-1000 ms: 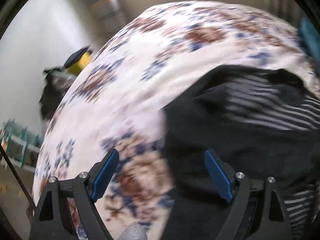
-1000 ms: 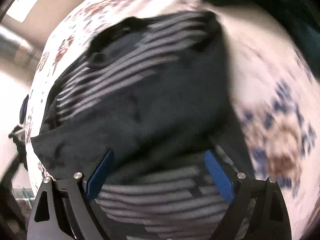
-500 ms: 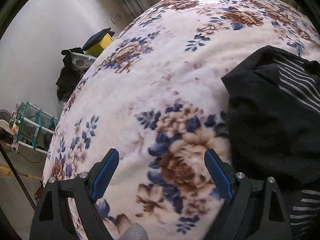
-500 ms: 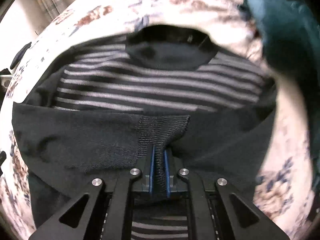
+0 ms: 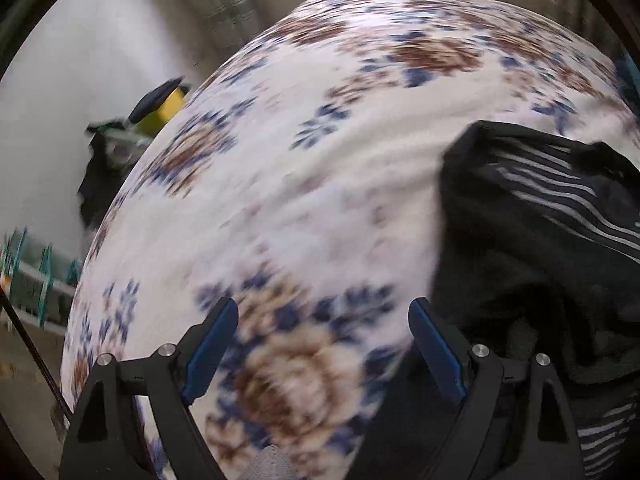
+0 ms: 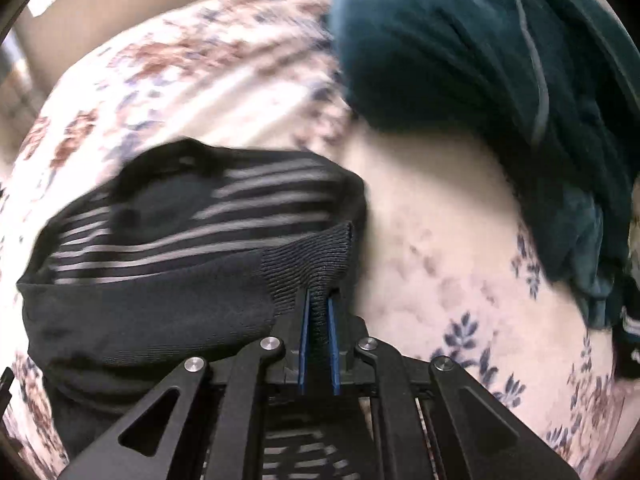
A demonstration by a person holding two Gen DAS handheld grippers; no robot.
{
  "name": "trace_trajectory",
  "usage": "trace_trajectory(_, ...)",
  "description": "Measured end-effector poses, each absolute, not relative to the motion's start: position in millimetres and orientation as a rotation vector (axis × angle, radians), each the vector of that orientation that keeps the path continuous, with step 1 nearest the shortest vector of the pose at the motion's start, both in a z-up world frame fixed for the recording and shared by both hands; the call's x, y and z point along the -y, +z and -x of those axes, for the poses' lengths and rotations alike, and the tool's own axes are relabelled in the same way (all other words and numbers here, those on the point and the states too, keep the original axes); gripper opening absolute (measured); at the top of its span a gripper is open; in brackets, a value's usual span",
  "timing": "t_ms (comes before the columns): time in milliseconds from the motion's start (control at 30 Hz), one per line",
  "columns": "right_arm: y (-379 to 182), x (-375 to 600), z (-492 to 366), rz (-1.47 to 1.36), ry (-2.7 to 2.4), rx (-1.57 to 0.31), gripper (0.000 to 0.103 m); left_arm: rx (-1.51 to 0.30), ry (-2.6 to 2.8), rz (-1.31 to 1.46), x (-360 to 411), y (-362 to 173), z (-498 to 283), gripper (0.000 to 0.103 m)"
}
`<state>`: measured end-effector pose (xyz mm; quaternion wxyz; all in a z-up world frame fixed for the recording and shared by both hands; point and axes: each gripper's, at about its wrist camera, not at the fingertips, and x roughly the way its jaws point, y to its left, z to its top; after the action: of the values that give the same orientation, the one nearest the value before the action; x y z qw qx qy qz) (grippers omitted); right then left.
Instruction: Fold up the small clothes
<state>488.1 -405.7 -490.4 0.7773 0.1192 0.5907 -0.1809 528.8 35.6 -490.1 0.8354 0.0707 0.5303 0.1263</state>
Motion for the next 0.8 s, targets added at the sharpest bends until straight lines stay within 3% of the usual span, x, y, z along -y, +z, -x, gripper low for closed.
trace_trajectory(67, -517.7, 413.2, -493.1, -0.278, -0.379, -1.39, 0.01, -1.11, 0.251, -0.179, -22.9, -491.3, -545.2, 0.087)
trace_trajectory(133, -528.5, 412.9, -496.3, -0.244, -0.377, -1.443, 0.018, -1.103, 0.243, -0.194, -17.2, -491.2, -558.5, 0.087)
trace_trajectory(200, -519.5, 410.0, -494.9, -0.222, -0.411, -1.424, 0.046, -1.114, 0.232, -0.194, -15.2, -492.0, -569.9, 0.087)
trace_trajectory(267, -492.8, 401.1, -490.4, -0.258, -0.395, -1.335, 0.058, -1.142, 0.22, -0.151, -17.4, -492.2, -573.6, 0.087)
trace_trajectory(367, -459.8, 369.3, -491.6, -0.329, -0.255, -1.235, 0.065, -1.252, 0.179, 0.055, -32.0, -500.7, -569.8, 0.087)
trace_trajectory(500, -474.2, 310.0, -527.0, -0.397, 0.043, -1.337, 0.068, -1.423, 0.111, 0.431, -47.0, -531.2, -561.2, 0.083)
trace_trajectory(633, -498.1, 267.1, -567.3, -0.362, 0.168, -1.409, 0.068, -1.47, 0.088, 0.627, -45.5, -557.9, -569.2, 0.039)
trace_trajectory(700, -508.4, 251.0, -587.0, -0.268, 0.18, -1.419, 0.068, -1.478, 0.106, 0.588, -39.0, -561.0, -576.6, 0.033)
trace_trajectory(767, -516.6, 236.1, -606.6, -0.165, 0.171, -1.43, 0.068, -1.465, 0.127, 0.518, -34.5, -557.9, -576.6, 0.007)
trace_trajectory(800, -522.2, 230.8, -613.9, -0.128, 0.18, -1.441, 0.068, -1.452, 0.129, 0.492, -34.9, -556.6, -573.5, 0.008)
